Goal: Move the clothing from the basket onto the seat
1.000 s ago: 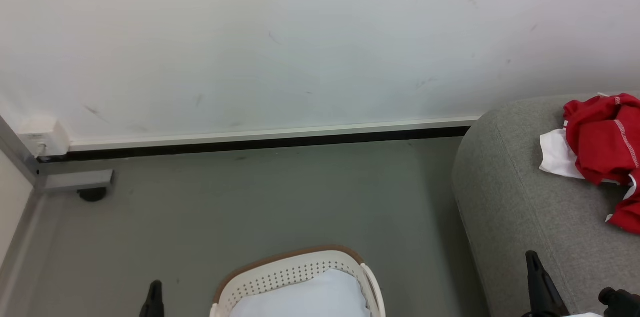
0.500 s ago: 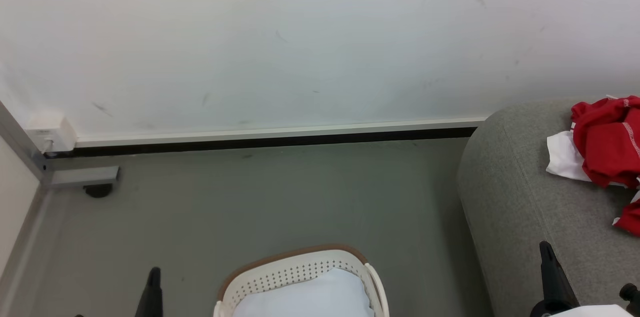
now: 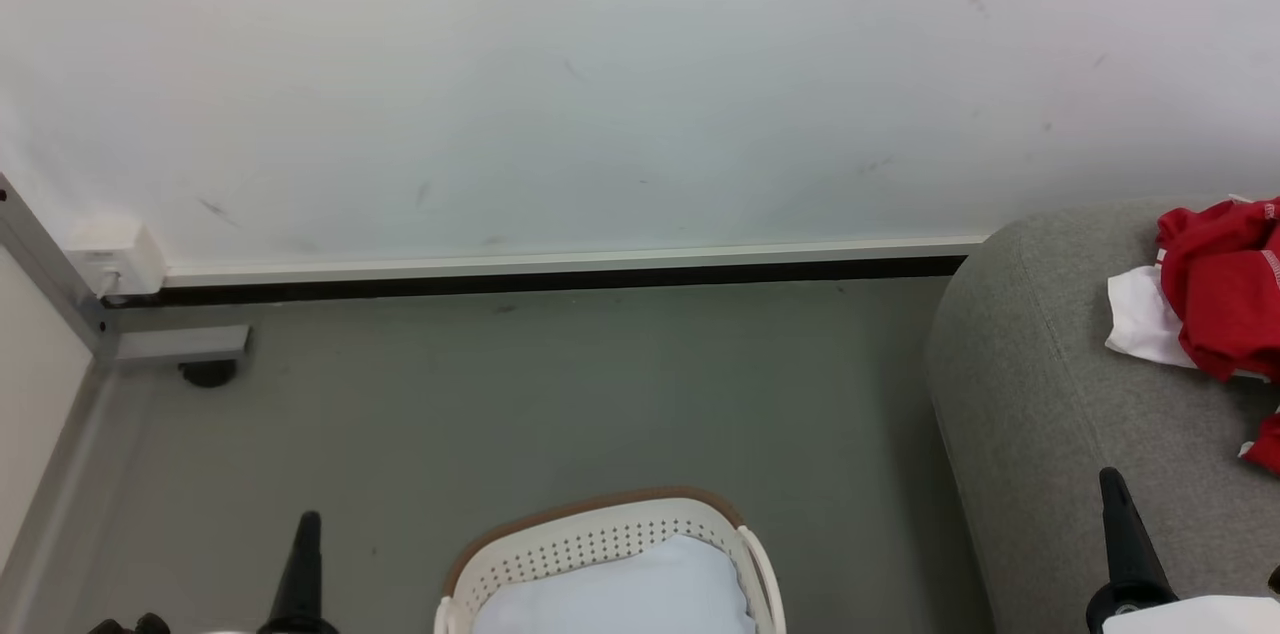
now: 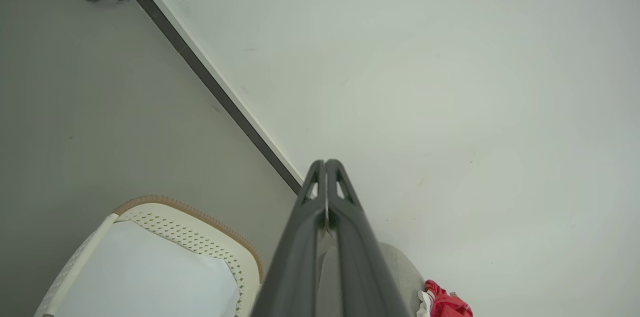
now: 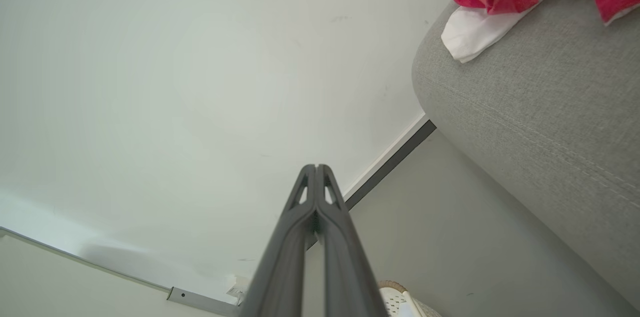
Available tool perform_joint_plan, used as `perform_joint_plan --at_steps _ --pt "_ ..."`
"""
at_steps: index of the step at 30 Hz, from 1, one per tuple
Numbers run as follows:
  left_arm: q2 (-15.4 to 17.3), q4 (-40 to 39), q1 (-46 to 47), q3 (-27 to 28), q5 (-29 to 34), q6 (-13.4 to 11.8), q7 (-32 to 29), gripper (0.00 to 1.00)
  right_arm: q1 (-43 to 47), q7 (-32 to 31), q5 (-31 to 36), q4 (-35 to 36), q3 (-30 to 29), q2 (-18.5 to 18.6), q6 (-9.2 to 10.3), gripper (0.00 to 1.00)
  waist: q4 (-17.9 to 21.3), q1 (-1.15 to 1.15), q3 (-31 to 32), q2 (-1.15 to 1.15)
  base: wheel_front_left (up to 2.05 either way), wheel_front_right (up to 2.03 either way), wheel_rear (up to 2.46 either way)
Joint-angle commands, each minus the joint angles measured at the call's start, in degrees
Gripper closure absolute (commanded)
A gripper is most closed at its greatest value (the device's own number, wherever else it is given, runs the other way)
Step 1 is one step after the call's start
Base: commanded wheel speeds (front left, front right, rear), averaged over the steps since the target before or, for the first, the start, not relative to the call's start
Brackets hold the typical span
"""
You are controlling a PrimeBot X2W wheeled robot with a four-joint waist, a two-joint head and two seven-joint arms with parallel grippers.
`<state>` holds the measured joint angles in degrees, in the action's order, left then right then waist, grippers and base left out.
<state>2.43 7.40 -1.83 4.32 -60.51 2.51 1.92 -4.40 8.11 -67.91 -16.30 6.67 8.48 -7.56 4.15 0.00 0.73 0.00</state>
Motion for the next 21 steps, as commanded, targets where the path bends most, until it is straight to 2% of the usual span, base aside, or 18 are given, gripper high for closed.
perform_joint_plan --at_steps 1,21 --pt "0.43 -0.55 1.32 0.37 -1.85 -0.07 -0.44 1.0 -1.17 -0.19 -2.03 0.92 0.05 0.75 0.07 1.0 -0.1 0.0 -0.02 0.0 0.0 0.0 0.0" --pt "0.52 -0.49 3.75 1.17 -12.98 -0.59 -3.43 1.0 -1.98 0.45 -16.89 2.53 2.42 4.2 0.09 1.0 -1.35 0.0 -0.2 0.0 0.0 0.0 0.0"
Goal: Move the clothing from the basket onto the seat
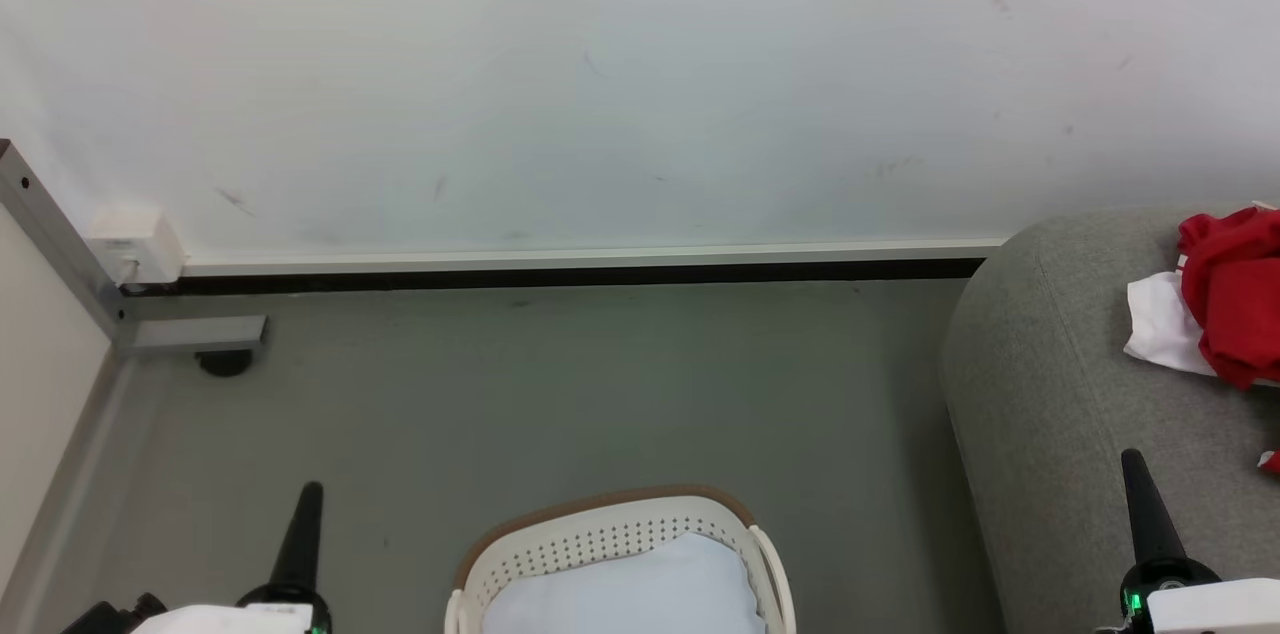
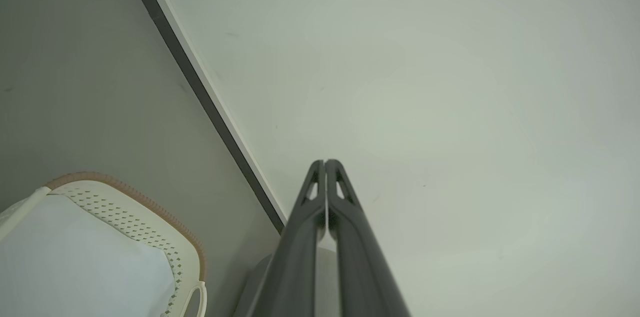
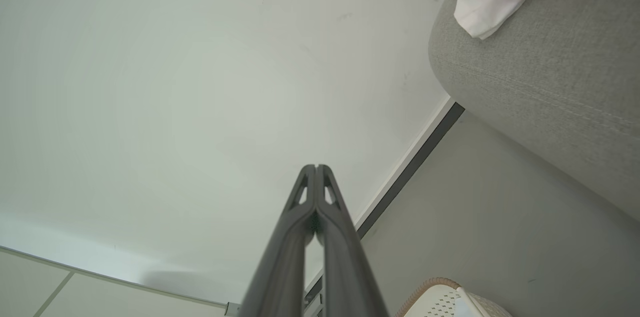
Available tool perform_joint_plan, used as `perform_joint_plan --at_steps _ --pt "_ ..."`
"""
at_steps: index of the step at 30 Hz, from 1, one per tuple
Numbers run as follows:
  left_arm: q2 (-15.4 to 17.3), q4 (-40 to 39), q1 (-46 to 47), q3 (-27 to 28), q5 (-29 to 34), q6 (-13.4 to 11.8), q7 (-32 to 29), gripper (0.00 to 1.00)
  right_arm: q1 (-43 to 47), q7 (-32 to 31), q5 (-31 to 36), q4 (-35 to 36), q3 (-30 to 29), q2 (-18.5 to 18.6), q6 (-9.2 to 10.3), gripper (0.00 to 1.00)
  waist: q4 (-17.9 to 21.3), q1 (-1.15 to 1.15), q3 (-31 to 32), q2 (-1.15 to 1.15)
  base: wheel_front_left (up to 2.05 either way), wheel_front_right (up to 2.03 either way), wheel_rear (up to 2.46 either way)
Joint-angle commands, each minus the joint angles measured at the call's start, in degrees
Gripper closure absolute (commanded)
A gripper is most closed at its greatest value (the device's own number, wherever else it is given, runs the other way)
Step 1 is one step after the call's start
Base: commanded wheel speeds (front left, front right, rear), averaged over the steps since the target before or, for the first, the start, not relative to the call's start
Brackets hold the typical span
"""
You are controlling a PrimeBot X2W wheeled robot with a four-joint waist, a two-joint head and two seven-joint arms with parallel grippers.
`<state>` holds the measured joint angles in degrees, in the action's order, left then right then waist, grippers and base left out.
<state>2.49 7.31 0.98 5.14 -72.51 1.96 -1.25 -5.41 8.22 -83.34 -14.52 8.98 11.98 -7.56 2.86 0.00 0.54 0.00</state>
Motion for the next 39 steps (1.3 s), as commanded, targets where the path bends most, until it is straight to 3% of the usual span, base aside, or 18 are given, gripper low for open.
perform_joint_plan --at_steps 1,39 --pt "0.47 -0.4 1.07 0.4 -1.53 -0.07 -0.39 1.0 -0.99 0.39 -2.12 0.85 0.26 0.85 0.09 1.0 -0.12 0.0 -0.02 0.0 0.0 0.0 0.0" --pt "0.58 -0.34 4.56 1.5 -17.79 -0.79 -4.76 1.0 -2.52 3.03 -25.65 4.18 6.01 7.76 0.13 1.0 -2.43 0.0 -0.38 0.0 0.0 0.0 0.0"
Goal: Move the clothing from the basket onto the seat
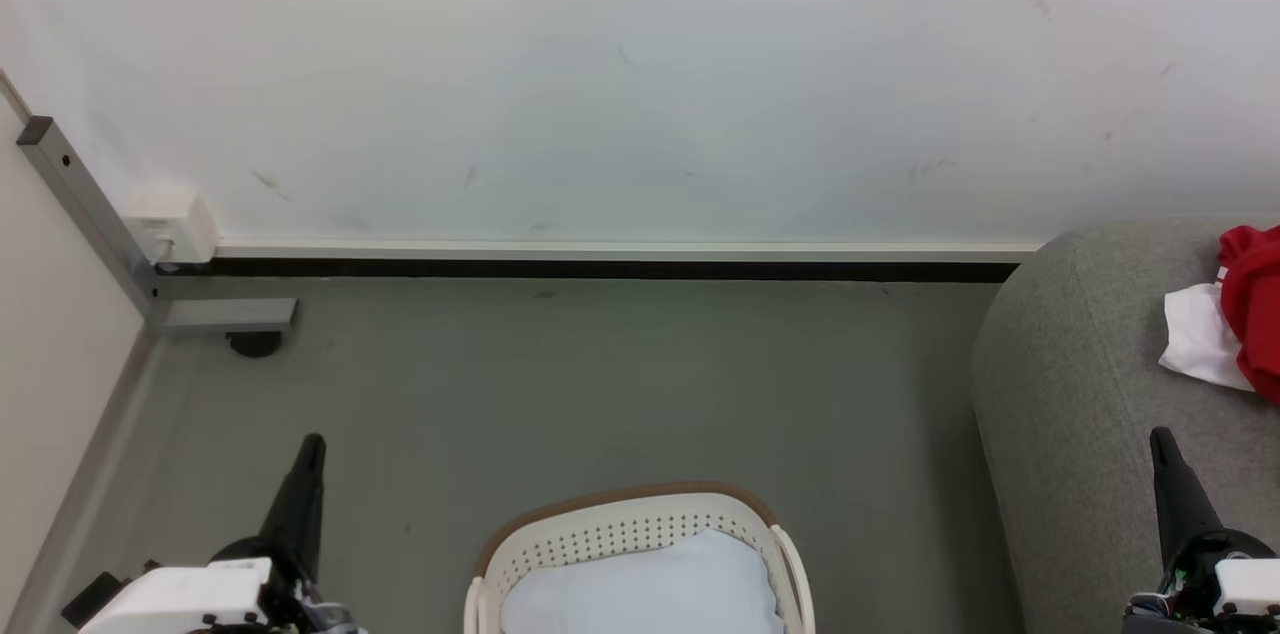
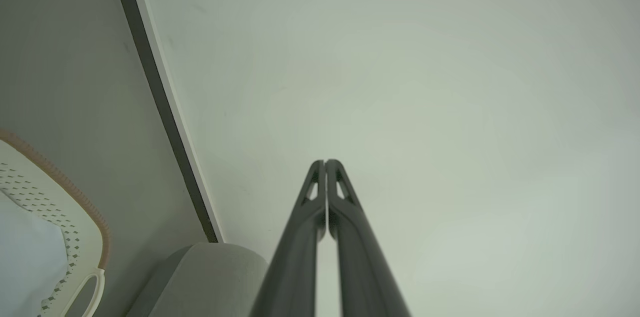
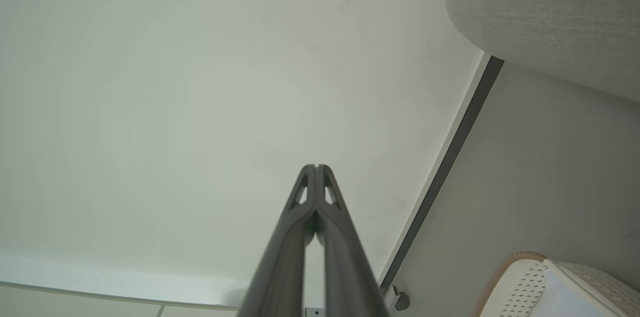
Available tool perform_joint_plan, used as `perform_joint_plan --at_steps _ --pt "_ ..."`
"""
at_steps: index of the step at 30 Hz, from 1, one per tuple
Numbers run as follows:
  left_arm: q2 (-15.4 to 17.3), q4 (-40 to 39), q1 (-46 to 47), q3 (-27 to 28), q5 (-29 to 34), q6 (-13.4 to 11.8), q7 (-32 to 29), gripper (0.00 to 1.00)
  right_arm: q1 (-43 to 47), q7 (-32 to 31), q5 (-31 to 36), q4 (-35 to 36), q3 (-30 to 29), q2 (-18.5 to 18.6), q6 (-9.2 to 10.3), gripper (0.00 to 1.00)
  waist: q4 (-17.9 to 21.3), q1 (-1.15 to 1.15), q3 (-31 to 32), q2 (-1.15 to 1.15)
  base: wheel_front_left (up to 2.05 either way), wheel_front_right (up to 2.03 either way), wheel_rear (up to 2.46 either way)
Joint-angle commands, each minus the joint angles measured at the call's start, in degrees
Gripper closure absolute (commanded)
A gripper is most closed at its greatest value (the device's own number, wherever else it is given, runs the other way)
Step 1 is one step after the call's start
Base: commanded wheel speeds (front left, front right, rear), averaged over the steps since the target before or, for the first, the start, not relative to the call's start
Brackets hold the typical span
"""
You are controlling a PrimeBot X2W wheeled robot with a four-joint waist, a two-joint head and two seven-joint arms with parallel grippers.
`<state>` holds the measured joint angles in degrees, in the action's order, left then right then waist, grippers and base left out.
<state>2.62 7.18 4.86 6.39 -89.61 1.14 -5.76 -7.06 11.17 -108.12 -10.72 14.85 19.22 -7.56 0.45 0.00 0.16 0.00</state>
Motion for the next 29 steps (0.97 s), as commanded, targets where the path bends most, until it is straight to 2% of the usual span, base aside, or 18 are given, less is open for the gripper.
perform_joint_plan --at_steps 1,7,29 --pt "0.45 -0.2 0.76 0.27 -0.95 0.01 -0.26 1.0 -0.91 0.22 -1.52 0.48 0.3 0.67 0.13 1.0 -0.08 0.0 -0.01 0.0 0.0 0.0 0.0" --pt "0.46 -0.19 1.14 0.43 -3.29 -0.08 -0.85 1.0 -1.08 0.62 -4.59 0.95 1.09 1.74 0.14 1.0 -0.44 0.0 -0.07 0.0 0.0 0.0 0.0" --pt "0.44 -0.23 1.07 0.4 -3.14 -0.09 -0.85 1.0 -1.1 2.1 -5.82 1.7 2.82 3.1 0.14 1.0 -0.44 0.0 -0.09 0.0 0.0 0.0 0.0"
